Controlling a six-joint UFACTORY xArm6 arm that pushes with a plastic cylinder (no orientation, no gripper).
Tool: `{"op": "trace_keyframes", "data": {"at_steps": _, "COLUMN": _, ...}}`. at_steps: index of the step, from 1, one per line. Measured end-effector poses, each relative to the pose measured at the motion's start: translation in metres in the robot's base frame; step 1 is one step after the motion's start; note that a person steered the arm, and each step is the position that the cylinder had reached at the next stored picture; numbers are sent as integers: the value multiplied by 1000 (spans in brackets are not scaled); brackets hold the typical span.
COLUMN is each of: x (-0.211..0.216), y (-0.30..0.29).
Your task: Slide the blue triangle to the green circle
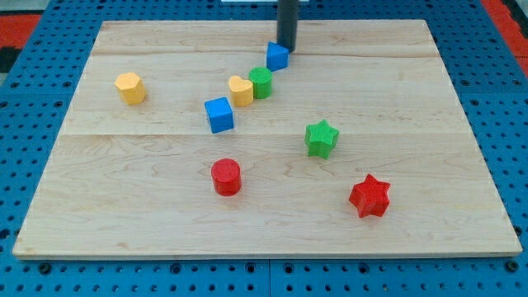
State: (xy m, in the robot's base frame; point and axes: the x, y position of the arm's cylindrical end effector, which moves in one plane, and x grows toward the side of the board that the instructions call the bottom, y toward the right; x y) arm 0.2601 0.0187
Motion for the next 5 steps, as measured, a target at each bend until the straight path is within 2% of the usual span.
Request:
{"op": "trace_keyframes", "data": {"at_steps": 1, "x": 18, "y": -29}}
{"op": "trace_keyframes", "data": {"at_steps": 5, "x": 41, "y": -30}}
